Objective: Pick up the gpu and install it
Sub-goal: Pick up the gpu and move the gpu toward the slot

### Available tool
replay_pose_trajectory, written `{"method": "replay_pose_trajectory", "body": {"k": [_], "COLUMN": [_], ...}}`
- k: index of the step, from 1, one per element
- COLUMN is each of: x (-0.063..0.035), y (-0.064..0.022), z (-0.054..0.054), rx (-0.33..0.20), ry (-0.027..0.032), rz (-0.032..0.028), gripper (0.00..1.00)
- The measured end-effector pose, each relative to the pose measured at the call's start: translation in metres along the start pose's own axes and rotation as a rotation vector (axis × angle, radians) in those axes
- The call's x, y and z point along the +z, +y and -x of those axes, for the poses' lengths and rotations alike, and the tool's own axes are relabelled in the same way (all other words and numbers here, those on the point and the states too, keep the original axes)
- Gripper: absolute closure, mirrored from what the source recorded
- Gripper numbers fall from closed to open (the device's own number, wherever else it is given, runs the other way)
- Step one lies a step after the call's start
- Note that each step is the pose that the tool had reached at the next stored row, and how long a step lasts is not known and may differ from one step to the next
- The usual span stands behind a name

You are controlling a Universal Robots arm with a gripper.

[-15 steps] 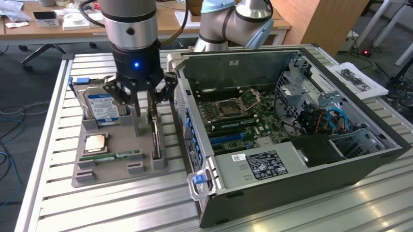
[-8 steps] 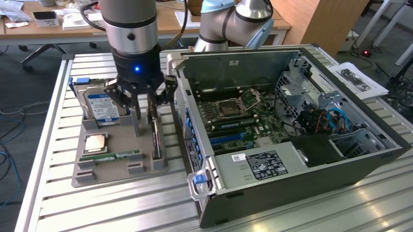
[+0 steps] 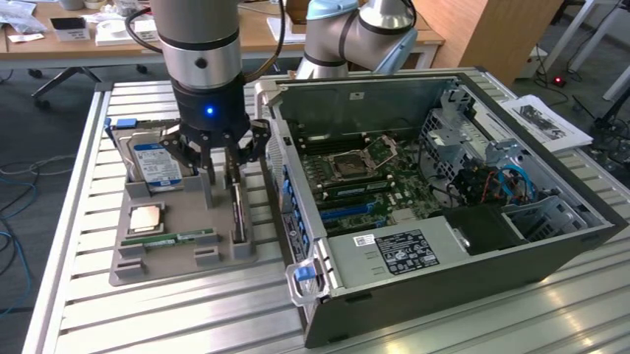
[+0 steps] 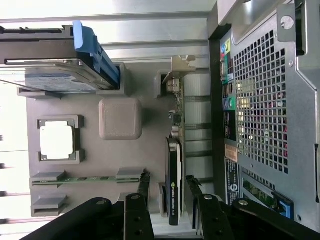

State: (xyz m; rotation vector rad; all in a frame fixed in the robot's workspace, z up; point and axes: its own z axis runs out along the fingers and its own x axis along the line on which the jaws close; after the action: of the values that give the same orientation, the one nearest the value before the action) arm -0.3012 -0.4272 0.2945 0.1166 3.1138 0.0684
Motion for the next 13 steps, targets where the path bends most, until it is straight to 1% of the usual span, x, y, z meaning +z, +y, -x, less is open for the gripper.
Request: {"method": "replay_pose_trajectory", "body": {"k": [8, 13], "x": [0.0008, 0.0057], "y": [0.0002, 0.0], "z": [0.0, -0.0001], "rx": [0.0, 0.0], "ry": [-0.0003, -0.0003], "rz": [0.0003, 0.0003], "gripper": [0.58, 0.58]}}
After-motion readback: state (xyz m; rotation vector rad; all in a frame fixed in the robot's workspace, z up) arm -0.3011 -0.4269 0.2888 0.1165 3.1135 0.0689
